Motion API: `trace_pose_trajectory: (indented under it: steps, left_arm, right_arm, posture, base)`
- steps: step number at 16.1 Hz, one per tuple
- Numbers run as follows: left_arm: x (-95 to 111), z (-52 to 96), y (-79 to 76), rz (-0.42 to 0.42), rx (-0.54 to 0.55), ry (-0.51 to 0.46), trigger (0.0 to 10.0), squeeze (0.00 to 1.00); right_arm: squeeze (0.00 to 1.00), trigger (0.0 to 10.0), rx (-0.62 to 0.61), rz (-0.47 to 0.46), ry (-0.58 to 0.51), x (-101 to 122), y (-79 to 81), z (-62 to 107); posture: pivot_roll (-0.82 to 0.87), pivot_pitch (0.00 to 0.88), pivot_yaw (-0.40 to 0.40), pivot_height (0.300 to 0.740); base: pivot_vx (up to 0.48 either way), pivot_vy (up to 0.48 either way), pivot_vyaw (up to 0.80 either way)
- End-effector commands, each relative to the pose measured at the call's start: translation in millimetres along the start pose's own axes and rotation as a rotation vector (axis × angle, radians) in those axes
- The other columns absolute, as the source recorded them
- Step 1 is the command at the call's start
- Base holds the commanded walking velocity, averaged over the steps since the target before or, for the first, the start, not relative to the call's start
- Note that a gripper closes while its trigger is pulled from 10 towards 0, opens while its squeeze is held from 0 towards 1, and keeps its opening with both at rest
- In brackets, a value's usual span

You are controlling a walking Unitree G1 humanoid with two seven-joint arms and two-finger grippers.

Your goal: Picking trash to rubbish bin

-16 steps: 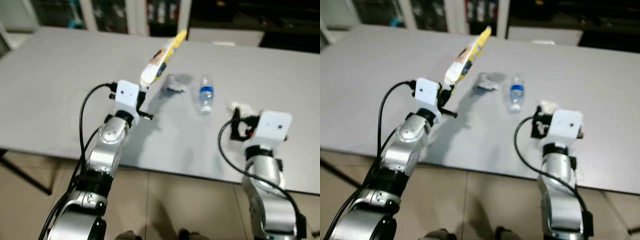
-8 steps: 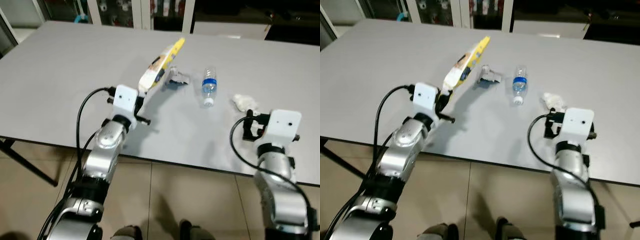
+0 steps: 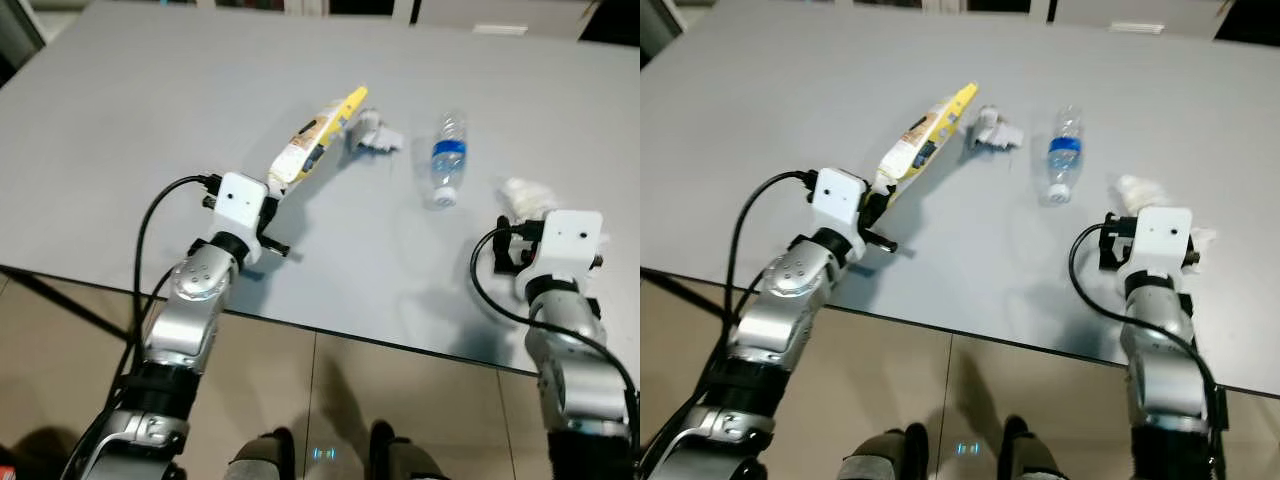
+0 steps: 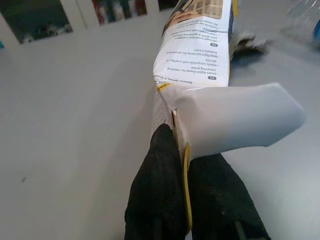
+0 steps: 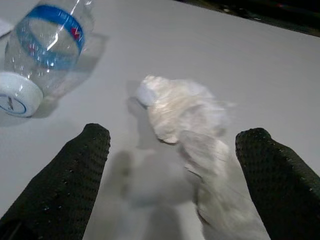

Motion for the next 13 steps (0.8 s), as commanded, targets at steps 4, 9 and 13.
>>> trace_pose_trajectory:
  steps: [4,9,13]
  left_arm:
    - [-3.7,12.0,4.4,-0.028,-0.002,0.035,10.0,0.00]
    - [-4.2,18.1,4.2,-0.024,0.008,0.048,10.0,0.00]
    - [-4.2,19.5,3.2,-0.026,0.004,0.056,10.0,0.00]
  right_arm:
    - [0.00,10.0,0.023,0.055,-0.029,-3.0,-12.1,-14.3]
    - [0.00,10.0,-0.021,0.125,-0.075,1.3,-28.4,-23.8]
    - [0.00,10.0,-0.091,0.142,-0.095,0.3,-45.0,-25.1]
  posture:
    - [0.25,0.302,0.042,0.740]
    - [0.26,0.307,0.038,0.740]
    - [0.26,0.309,0.042,0.740]
  base:
    - [0.000,0.000,0.00]
    - [0.000,0.000,0.00]
    - [0.000,0.000,0.00]
Point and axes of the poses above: a point about 5 cm out from each wrist's last joint towards the gripper, its own z axis pointing back from the gripper into the wrist, its own x axis along the axis of the wrist's last joint, y = z × x, the point moved 2 cm from there along -z, pointing out of the wrist towards the gripper, and after that the axes turned 7 degrees about z, right-handed, at the moved point
